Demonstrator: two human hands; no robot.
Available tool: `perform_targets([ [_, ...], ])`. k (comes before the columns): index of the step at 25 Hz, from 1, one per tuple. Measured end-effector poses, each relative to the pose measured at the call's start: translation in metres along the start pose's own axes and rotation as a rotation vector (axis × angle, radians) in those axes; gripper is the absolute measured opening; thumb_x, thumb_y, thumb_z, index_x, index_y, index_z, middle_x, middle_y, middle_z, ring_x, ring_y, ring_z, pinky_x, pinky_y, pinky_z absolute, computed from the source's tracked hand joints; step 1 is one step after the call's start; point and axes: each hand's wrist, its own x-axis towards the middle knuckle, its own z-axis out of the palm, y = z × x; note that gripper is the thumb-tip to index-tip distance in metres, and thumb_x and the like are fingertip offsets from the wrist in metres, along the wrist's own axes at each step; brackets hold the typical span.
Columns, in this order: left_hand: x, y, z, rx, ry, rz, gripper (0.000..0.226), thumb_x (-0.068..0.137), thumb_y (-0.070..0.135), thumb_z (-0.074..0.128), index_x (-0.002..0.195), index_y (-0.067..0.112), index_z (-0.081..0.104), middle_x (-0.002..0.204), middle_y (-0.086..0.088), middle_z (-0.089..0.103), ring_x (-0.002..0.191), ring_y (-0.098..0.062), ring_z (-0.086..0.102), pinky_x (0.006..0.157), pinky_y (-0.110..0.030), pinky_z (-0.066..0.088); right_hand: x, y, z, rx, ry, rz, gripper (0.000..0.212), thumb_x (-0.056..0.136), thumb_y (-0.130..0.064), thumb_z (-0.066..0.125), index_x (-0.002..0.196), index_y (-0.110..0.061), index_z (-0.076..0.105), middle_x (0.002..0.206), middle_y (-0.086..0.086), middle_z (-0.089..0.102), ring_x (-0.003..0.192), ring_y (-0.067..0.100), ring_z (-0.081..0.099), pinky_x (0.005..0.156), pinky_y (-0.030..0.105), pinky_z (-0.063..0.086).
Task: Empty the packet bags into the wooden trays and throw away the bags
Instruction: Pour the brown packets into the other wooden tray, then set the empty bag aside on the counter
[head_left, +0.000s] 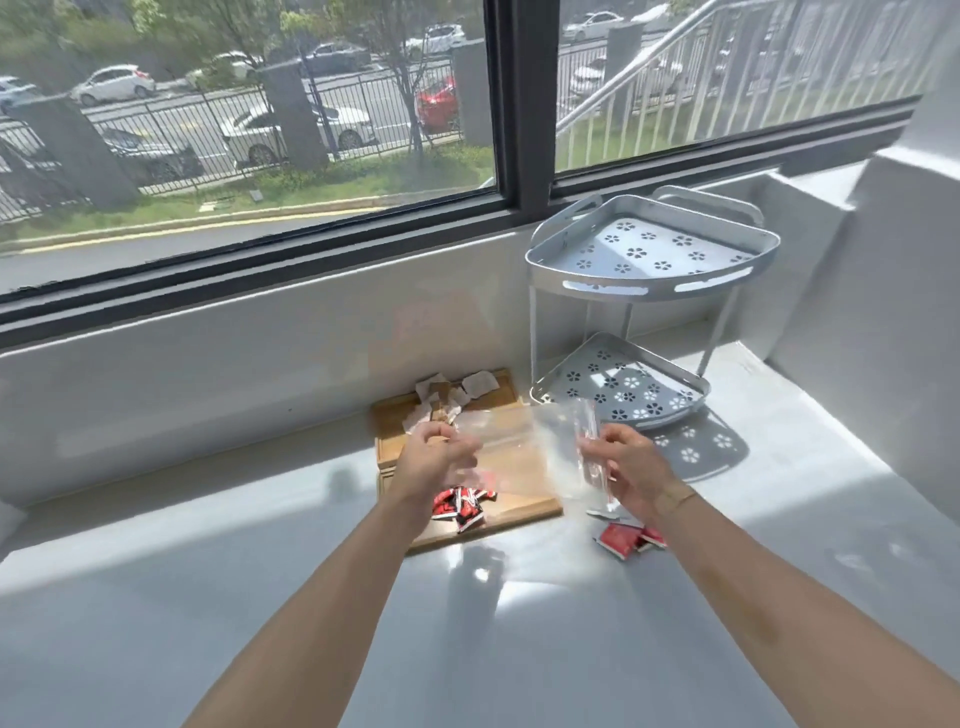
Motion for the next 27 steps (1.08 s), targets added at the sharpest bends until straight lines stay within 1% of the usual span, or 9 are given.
perform_targets([
  [2, 0.0, -0.018, 0.032, -0.074, -0.087, -0.137, 0.033, 0.079, 0.024, 0.079, 0.103, 0.014, 0.059, 0.082, -0.002, 0.074, 0.064, -0.015, 0.061, 0.051, -0.024, 0.043, -0.023, 0.008, -0.04, 0.022, 0.072, -0.009, 0.034, 0.08, 0.004, 0.072, 0.102, -0.014, 0.052, 0.079, 0.005, 0.068, 0.062, 0.017, 0.063, 0.049, 0.027, 0.047],
  [4, 0.0, -0.035, 0.07, -0.043, -0.144, -0.251, 0.031, 0.083, 0.035, 0.074, 0.104, 0.014, 0.064, 0.079, 0.002, 0.072, 0.06, -0.012, 0.056, 0.052, -0.024, 0.041, -0.047, 0.012, -0.083, 0.035, 0.124, -0.011, 0.044, 0.079, 0.005, 0.073, 0.109, -0.022, 0.055, 0.081, 0.0, 0.073, 0.061, 0.016, 0.065, 0.053, 0.026, 0.043],
  [6, -0.001, -0.047, 0.11, 0.023, -0.186, -0.319, 0.027, 0.085, 0.035, 0.072, 0.1, 0.013, 0.066, 0.083, 0.001, 0.068, 0.059, -0.011, 0.053, 0.052, -0.024, 0.043, -0.071, 0.015, -0.125, 0.032, 0.16, -0.008, 0.043, 0.08, 0.003, 0.072, 0.112, -0.023, 0.061, 0.086, -0.003, 0.074, 0.063, 0.013, 0.068, 0.052, 0.024, 0.047],
  [8, -0.005, -0.057, 0.151, 0.09, -0.24, -0.332, 0.02, 0.086, 0.028, 0.072, 0.097, 0.012, 0.066, 0.083, -0.001, 0.064, 0.065, -0.014, 0.054, 0.056, -0.027, 0.045, -0.094, 0.017, -0.167, 0.012, 0.213, -0.007, 0.034, 0.082, 0.0, 0.072, 0.111, -0.016, 0.066, 0.084, -0.004, 0.073, 0.066, 0.013, 0.069, 0.055, 0.024, 0.05],
  [12, -0.018, -0.074, 0.232, 0.174, -0.305, -0.269, 0.009, 0.089, 0.018, 0.068, 0.095, 0.012, 0.064, 0.076, -0.004, 0.059, 0.058, -0.015, 0.056, 0.054, -0.026, 0.047, -0.135, 0.027, -0.235, 0.027, 0.334, 0.045, 0.016, 0.084, -0.008, 0.072, 0.098, -0.012, 0.069, 0.077, 0.0, 0.069, 0.064, 0.016, 0.069, 0.058, 0.027, 0.053],
  [16, -0.028, -0.098, 0.296, 0.407, -0.313, -0.134, 0.013, 0.092, 0.029, 0.062, 0.086, 0.019, 0.056, 0.072, -0.001, 0.052, 0.051, -0.015, 0.046, 0.038, -0.018, 0.039, -0.164, 0.042, -0.28, 0.037, 0.442, 0.097, 0.013, 0.082, -0.008, 0.074, 0.094, -0.009, 0.069, 0.075, 0.005, 0.069, 0.064, 0.018, 0.069, 0.058, 0.029, 0.056],
  [20, -0.025, -0.131, 0.326, 0.737, -0.434, 0.134, 0.016, 0.095, 0.032, 0.056, 0.09, 0.017, 0.056, 0.074, 0.0, 0.057, 0.058, -0.017, 0.046, 0.056, -0.03, 0.038, -0.183, 0.065, -0.306, -0.094, 0.546, 0.187, 0.012, 0.083, -0.011, 0.074, 0.093, -0.004, 0.071, 0.077, 0.008, 0.071, 0.059, 0.015, 0.066, 0.053, 0.027, 0.057],
  [23, -0.018, -0.152, 0.335, 0.794, -0.556, 0.086, 0.01, 0.096, 0.021, 0.05, 0.098, 0.016, 0.059, 0.083, -0.003, 0.059, 0.062, -0.019, 0.048, 0.062, -0.03, 0.04, -0.194, 0.091, -0.312, -0.189, 0.602, 0.242, 0.012, 0.086, -0.013, 0.069, 0.089, -0.002, 0.07, 0.073, 0.008, 0.071, 0.055, 0.013, 0.065, 0.051, 0.026, 0.054],
  [27, -0.012, -0.169, 0.346, 0.917, -0.597, 0.098, 0.01, 0.094, 0.018, 0.051, 0.098, 0.02, 0.06, 0.084, 0.001, 0.061, 0.064, -0.017, 0.053, 0.055, -0.026, 0.042, -0.201, 0.117, -0.313, -0.26, 0.622, 0.308, 0.02, 0.089, -0.023, 0.065, 0.078, -0.009, 0.073, 0.074, 0.008, 0.075, 0.056, 0.013, 0.063, 0.05, 0.024, 0.052],
])
